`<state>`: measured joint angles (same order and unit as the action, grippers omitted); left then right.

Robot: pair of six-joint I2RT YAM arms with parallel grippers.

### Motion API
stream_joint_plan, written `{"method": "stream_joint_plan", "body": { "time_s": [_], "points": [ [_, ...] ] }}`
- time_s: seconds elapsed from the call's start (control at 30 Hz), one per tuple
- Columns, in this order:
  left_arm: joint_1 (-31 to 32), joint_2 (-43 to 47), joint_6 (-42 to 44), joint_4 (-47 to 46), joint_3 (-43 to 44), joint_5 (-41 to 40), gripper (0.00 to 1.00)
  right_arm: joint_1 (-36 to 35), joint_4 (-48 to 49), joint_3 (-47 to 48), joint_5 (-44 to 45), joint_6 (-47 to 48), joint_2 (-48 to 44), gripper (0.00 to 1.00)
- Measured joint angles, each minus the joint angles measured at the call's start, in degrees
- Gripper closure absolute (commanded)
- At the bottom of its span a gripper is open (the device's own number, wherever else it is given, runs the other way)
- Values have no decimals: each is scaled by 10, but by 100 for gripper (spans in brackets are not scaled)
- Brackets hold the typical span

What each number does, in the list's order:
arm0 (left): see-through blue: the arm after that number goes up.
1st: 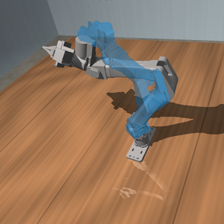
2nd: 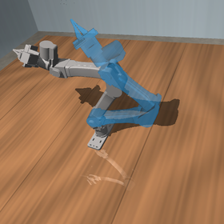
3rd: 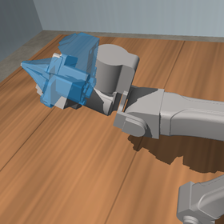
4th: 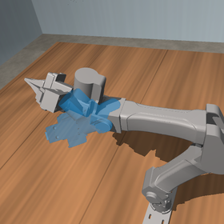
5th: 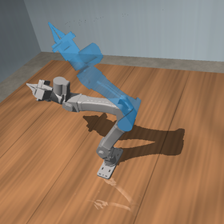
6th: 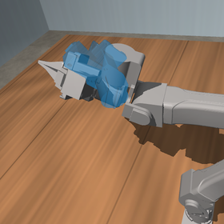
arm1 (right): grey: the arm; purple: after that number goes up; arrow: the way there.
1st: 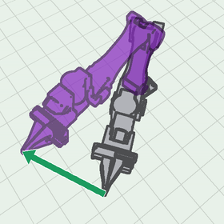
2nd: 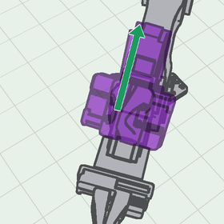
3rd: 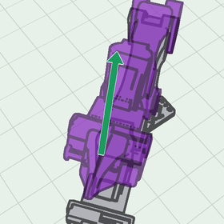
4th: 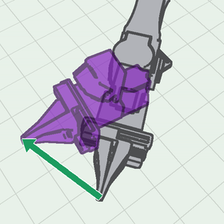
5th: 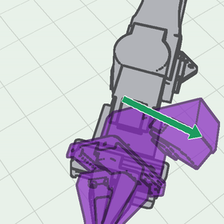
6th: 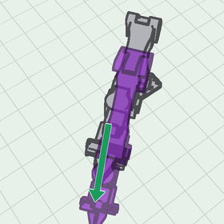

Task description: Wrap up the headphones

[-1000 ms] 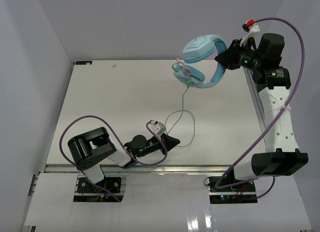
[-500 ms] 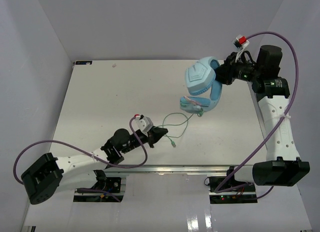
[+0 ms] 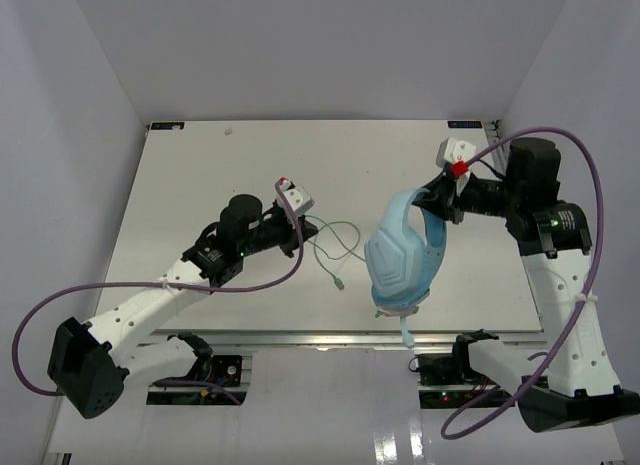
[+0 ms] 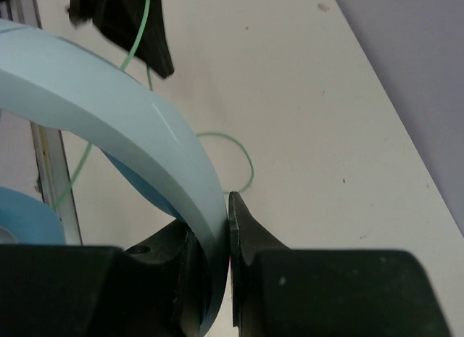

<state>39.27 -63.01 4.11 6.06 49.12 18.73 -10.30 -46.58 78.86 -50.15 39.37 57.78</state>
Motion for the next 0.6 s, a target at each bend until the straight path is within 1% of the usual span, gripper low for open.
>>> {"method": "stream_joint_plan", "body": {
  "time_s": [0.1,0.23,0.47,0.6],
  "points": [
    [-2,-21,11,63,81,8,100,-49,-8,-62,64,33,-34,92],
    [-2,-31,14,132,147,39,100,-113,4,-117,165,54,-48,92],
    [-2,-64,-12,210,185,98,100,-192,43,-141,332,71,-49,92],
    [-2,-97,-24,261,213,89,100,-211,63,-141,397,80,-45,92]
  ]
}}
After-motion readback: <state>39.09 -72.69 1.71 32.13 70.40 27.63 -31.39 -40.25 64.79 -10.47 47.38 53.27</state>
